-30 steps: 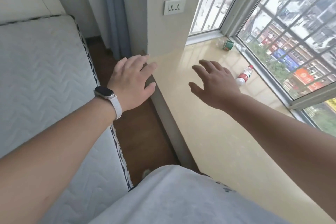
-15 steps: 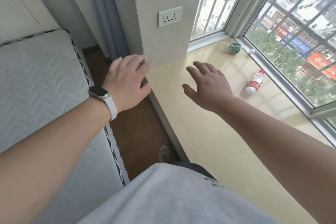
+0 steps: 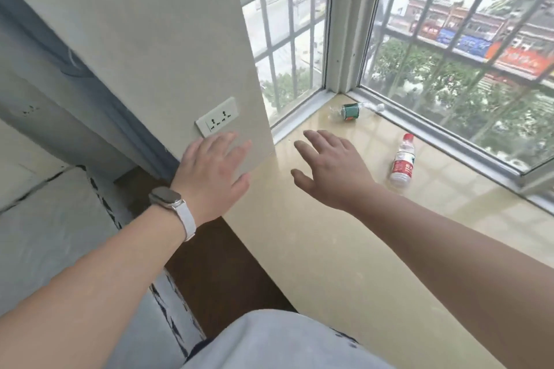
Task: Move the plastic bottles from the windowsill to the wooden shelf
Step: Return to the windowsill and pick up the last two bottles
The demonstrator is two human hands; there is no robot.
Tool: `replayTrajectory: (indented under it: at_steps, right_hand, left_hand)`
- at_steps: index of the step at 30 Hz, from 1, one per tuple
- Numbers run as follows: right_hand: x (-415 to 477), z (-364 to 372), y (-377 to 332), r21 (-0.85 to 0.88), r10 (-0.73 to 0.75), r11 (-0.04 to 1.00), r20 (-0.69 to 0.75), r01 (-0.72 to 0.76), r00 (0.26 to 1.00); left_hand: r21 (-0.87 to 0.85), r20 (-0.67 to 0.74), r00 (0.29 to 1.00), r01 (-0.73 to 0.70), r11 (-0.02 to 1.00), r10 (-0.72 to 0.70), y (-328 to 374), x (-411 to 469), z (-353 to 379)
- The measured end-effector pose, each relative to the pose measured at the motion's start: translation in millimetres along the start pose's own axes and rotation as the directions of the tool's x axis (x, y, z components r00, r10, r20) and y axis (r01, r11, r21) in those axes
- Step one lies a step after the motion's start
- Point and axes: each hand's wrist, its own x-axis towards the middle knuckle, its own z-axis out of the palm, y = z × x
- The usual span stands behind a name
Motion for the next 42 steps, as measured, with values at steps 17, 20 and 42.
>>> replayTrajectory:
  at_steps: [17, 20, 42]
  right_hand:
    - [-5, 10, 110, -0.090, 0.578, 0.815, 0.064, -0.573, 0.813]
    - [12, 18, 121, -0.129, 0.650, 0.758, 0.078, -0.639, 0.756]
    - [74, 210, 286, -0.104, 0.913, 0.367, 0.233, -0.924, 0.336]
  left_hand:
    - [-0.152, -0.066, 0.826, -0.563, 0.812, 0.561, 40, 212, 77]
    - [-0.178, -0.063, 0.767, -0.638, 0.750, 0.638, 36, 258, 96]
    - [-0.110, 0.170, 0.645, -0.739, 0.664, 0.745, 117, 488, 343]
